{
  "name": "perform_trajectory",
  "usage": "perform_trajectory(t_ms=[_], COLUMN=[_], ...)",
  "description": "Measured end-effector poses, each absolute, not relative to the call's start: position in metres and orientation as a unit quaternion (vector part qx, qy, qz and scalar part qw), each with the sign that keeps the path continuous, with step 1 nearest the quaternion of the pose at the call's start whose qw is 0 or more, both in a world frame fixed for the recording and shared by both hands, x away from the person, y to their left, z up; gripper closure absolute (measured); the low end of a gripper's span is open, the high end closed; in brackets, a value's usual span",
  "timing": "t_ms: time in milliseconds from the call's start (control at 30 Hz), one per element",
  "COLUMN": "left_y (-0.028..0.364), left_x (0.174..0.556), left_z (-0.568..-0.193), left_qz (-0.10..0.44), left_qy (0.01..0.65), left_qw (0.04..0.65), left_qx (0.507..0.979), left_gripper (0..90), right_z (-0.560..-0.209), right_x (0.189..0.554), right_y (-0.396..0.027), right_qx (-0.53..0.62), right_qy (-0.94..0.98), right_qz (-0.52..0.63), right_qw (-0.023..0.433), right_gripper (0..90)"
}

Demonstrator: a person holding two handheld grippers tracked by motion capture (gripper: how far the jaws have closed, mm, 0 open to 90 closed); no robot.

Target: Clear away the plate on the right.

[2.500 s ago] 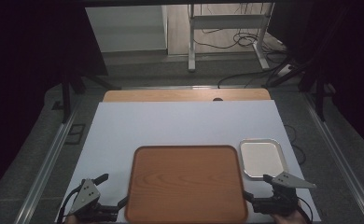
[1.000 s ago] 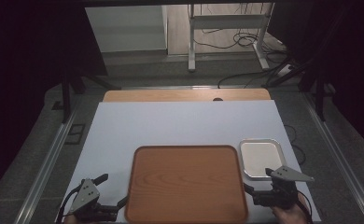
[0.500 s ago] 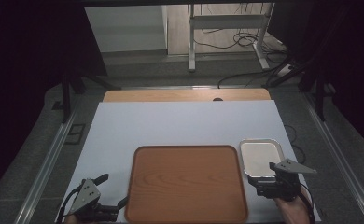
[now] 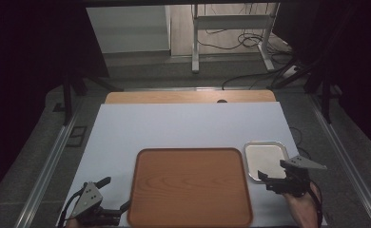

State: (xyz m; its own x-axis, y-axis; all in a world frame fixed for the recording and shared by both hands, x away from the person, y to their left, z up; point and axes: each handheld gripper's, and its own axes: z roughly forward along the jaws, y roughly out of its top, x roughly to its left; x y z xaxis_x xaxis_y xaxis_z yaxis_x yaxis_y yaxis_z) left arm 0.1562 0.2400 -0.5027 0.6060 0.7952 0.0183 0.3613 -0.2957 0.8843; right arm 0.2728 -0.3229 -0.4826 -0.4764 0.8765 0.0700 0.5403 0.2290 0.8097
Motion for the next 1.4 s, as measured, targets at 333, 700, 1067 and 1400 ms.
perform_trajectory(t_ms=[333, 700, 1067, 1400], left_y=[0.24, 0.239, 0.239, 0.239], left_x=[0.156, 0.156, 0.156, 0.156], left_z=[-0.503, -0.503, -0.503, -0.503], left_qz=[0.236, 0.236, 0.236, 0.237], left_qy=[0.374, 0.373, 0.372, 0.371], left_qw=[0.459, 0.458, 0.457, 0.456], left_qx=[0.77, 0.772, 0.772, 0.773], left_gripper=[1.0, 1.1, 1.1, 1.1], right_z=[-0.482, -0.486, -0.489, -0.491], right_x=[0.287, 0.304, 0.318, 0.331], right_y=[-0.338, -0.355, -0.373, -0.385], right_qx=[0.502, 0.554, 0.581, 0.597], right_qy=[0.741, 0.714, 0.709, 0.712], right_qz=[0.389, 0.362, 0.325, 0.307], right_qw=[0.22, 0.227, 0.233, 0.206], right_gripper=[2.1, 0.0, 18.6, 41.6])
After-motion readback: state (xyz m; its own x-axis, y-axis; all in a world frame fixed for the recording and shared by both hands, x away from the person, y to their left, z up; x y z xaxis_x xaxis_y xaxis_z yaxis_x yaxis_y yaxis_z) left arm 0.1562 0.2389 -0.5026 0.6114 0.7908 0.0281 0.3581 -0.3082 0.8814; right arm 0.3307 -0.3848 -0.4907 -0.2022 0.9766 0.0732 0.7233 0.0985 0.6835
